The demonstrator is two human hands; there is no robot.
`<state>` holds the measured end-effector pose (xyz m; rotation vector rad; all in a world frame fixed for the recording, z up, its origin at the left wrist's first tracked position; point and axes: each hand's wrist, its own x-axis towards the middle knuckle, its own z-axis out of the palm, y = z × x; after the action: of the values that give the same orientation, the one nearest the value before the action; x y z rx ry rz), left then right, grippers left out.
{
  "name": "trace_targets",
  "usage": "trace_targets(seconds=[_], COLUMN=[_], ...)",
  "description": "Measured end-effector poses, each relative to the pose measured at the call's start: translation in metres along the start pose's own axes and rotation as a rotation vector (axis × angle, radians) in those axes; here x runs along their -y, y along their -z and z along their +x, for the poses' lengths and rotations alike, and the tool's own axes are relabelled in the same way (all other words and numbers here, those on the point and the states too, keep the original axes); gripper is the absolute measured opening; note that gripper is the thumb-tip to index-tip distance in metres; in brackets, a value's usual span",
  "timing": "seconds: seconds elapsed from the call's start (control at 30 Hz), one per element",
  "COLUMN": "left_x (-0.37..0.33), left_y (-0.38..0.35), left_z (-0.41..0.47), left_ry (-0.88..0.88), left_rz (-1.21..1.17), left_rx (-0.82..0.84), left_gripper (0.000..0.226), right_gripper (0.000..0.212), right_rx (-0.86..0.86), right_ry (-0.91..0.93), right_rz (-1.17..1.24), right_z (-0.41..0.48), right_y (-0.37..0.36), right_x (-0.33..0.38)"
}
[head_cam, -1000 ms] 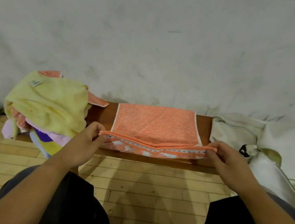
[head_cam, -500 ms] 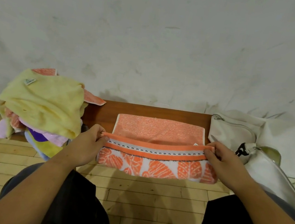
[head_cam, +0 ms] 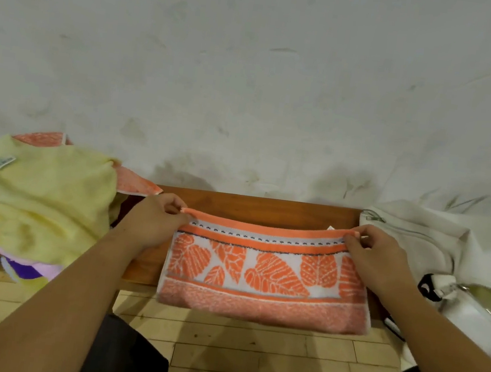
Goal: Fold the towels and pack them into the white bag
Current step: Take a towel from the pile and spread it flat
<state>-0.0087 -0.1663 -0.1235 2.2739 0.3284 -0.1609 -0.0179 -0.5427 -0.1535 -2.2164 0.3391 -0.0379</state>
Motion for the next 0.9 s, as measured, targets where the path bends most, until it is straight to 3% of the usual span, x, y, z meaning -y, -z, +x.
trace_targets(seconds=[0.17,0.33,0.5,0.63,0.9], left_x=[0.014,0.017,0.007,-0.01,-0.037], left_y=[-0.024,-0.03,-0.044,-0.063,-0.111], left_z=[0.024,0.034,0.034,0.032,0.025], left_ry=[0.063,0.104,-0.035,-0.208,-0.371], left_rz=[-0.005,0.092,0.238,0.519,0.386], left_rx=[-0.044,0.04,0.155,0.064,0.191], left_gripper=[0.014,0.015,0.024,0.026,0.012], right_gripper=[0.008,0.005,0.017,0.014,0.014], right_rx=[-0.028,0.035,0.068,0.044,0.097], right_ry=[0.0,0.013,0.015,0.038,0.066], right_rz=[-0.099,-0.147,-0.265,-0.292,-0.289], right_z=[0.008,0.013,0.019,0.022,0.021], right_y=[-0.02,-0.023,-0.028,-0.031,-0.032], right_x=[-0.016,-0.016,-0.013,-0.013,-0.016])
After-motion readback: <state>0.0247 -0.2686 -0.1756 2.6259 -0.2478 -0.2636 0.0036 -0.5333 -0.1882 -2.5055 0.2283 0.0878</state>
